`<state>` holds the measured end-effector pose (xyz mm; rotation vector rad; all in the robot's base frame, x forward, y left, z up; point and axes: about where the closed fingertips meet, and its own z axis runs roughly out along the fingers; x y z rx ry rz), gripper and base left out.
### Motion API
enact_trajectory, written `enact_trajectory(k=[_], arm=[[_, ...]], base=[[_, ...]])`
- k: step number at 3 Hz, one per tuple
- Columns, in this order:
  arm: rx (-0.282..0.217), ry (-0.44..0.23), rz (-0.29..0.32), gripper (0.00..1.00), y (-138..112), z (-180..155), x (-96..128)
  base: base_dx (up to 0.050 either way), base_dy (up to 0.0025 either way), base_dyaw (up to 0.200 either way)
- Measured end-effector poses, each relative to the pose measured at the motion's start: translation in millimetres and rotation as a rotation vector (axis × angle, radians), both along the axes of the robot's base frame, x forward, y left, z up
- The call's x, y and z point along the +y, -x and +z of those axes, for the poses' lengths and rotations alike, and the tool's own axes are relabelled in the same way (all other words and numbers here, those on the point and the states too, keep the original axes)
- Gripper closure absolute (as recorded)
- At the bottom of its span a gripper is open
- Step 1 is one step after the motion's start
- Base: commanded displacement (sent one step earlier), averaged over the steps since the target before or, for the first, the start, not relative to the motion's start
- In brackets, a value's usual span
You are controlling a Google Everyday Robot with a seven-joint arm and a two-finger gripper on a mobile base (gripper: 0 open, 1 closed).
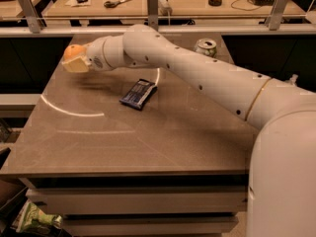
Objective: Pick orange
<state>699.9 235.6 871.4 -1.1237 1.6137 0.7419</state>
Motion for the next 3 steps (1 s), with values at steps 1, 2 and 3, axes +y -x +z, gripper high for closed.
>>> enact_trajectory(k=[1, 2, 3], arm=[[-0.047, -0.022, -0.016, 1.0, 2, 25, -15], [-0.099, -0.04, -0.031, 1.0, 1, 52, -27], [-0.136, -0.059, -0.033, 1.0, 0, 68, -33]], base=[[0.0, 0.0, 0.0], [0.0, 0.0, 0.0], [0.0, 0.0, 0.0]])
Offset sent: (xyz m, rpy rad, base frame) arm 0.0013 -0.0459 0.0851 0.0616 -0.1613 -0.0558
